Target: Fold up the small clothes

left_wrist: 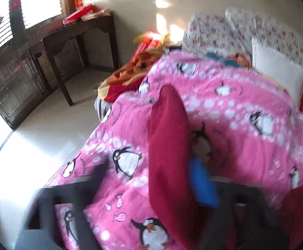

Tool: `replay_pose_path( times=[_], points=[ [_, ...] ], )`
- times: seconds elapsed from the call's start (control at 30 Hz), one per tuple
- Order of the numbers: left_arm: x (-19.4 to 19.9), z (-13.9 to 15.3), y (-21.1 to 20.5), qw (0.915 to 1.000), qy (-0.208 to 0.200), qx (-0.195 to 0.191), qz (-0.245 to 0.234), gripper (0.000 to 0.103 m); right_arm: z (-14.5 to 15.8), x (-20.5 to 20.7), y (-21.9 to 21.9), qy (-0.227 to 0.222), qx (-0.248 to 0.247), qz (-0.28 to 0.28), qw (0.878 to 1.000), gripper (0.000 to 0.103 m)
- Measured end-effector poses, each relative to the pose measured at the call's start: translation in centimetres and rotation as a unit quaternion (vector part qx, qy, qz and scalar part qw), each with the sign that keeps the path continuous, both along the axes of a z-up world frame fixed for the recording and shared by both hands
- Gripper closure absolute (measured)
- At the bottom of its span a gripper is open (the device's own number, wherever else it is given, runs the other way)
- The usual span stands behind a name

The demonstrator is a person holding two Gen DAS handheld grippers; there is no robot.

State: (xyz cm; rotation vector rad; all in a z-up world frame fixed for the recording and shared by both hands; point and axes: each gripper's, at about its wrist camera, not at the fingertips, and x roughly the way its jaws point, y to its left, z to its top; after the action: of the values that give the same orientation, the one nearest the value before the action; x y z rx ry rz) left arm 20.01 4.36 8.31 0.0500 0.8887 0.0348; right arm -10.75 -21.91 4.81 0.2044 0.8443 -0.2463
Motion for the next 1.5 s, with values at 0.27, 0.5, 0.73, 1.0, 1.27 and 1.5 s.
replay_pose_path(
  times=[0.27,0.5,0.73,1.0,1.27,1.5],
  points=[
    [-4.0,1.0,7.2,0.9986,-0.002,-0.053,-0.007,0.099,0.1,0.0,0.7,-0.002,0.005,0.013,1.0,0.0],
    [-6.4,-2.4,12.8,0.9953,0.036,-0.087,0.021,0.059,1.0,1.4,2.2,-0.002,0.015,0.043,0.999,0.0],
    [-7.5,-0.4,16.6,0.9863,-0.009,-0.154,0.059,0.017,3.1,4.7,7.1,-0.028,-0.008,0.12,0.992,0.0],
    [-5.7,-2.9,17.4,0.9785,0.035,-0.182,0.09,0.016,3.0,10.7,16.9,-0.08,-0.052,0.272,0.958,0.001],
    [-5.6,-3.1,18.3,0.9757,0.034,-0.196,0.092,0.016,-0.9,16.9,21.8,-0.017,-0.034,0.352,0.935,0.089],
    [-6.5,-3.4,19.5,0.9672,0.027,-0.231,0.102,0.008,-0.7,13.5,22.7,-0.016,-0.023,0.4,0.916,0.096]
  ],
)
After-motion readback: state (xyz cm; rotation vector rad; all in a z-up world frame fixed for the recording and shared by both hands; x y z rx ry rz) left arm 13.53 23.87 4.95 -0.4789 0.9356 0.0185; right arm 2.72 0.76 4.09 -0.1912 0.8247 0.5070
